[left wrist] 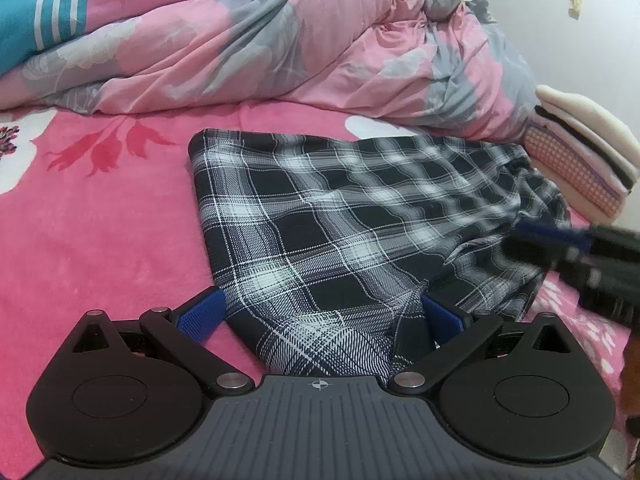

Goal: Fold clothes

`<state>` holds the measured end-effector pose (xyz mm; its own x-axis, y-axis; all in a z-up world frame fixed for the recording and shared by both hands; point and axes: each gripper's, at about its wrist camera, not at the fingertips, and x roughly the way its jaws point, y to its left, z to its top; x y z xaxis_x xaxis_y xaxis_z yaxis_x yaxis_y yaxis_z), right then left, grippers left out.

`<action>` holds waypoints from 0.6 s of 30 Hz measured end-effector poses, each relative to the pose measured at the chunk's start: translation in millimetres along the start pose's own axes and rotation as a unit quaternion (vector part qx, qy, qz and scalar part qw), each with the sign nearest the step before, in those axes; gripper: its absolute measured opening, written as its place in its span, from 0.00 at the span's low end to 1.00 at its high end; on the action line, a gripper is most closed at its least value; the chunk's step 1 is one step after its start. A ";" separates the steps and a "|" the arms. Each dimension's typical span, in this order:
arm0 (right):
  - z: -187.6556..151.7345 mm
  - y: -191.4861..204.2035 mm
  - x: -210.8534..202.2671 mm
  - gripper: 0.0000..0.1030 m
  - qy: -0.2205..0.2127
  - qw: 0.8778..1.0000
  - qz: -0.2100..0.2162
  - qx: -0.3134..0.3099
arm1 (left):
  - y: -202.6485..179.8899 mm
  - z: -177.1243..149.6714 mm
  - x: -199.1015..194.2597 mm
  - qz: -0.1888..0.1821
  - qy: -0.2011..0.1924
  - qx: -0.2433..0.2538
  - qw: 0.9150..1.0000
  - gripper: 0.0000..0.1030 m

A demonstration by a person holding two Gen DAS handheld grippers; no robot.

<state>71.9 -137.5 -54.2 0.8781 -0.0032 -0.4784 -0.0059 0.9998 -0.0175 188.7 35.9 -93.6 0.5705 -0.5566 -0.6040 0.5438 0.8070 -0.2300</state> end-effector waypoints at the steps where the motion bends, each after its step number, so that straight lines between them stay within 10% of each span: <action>1: -7.1 6.1 7.6 0.30 0.020 1.000 0.002 -0.010 | -0.1 -0.1 0.1 0.000 0.000 0.000 1.000 1.00; 18: -23.1 5.1 15.5 0.34 0.040 0.999 0.007 0.001 | -0.4 0.8 -13.8 0.025 -0.020 -0.008 0.999 1.00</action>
<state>74.4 -132.9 -82.0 0.8374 0.0090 -0.5465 -0.0166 0.9998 -0.0091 181.1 43.1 -84.6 0.6210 -0.5221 -0.5846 0.5040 0.8372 -0.2122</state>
